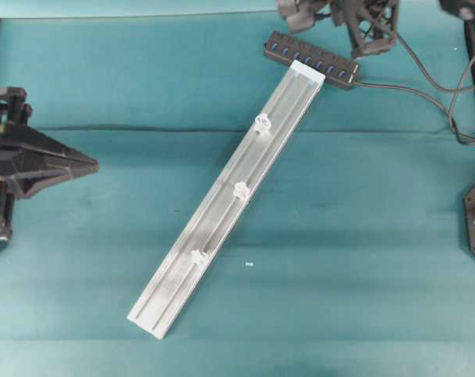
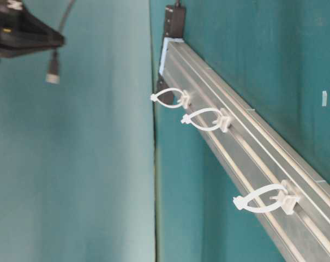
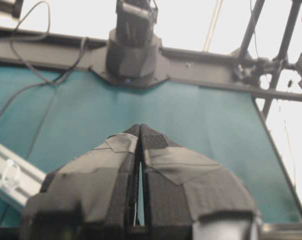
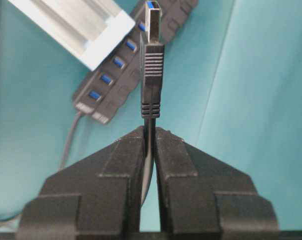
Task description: Pass the USB cable through three rings with both arms.
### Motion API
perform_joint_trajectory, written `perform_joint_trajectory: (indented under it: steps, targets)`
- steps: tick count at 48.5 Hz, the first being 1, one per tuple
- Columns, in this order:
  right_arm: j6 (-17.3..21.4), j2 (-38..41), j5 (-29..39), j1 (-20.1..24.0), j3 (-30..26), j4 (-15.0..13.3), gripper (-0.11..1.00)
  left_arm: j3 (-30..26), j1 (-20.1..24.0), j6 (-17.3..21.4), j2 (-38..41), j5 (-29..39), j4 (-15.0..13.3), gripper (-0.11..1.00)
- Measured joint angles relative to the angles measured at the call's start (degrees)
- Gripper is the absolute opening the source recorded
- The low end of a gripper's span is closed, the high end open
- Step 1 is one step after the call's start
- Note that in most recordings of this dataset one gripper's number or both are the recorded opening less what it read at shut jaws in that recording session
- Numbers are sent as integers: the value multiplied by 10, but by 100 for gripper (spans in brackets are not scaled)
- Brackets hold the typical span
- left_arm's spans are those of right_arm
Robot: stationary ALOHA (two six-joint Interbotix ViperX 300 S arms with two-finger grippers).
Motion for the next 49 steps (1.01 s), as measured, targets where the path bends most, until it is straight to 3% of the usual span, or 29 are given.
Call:
perform_joint_trajectory:
  steps: [6,13,29,39,49]
  targets:
    - [-73,27,-40,-4,18,0,10,-11,4,-47,1,0,-1,3]
    - [-124,35,-78,-4,32,-1,10,-11,7,-72,2,0,-1,3]
    - [-148,50,-117,11,85,0,10,-17,8,-73,18,1,0,5]
    - [-182,49,-164,30,127,-1,10,-18,8,-76,19,-1,-1,5]
    - [-188,63,-175,32,129,-1,10,-18,8,-76,15,-10,-1,5]
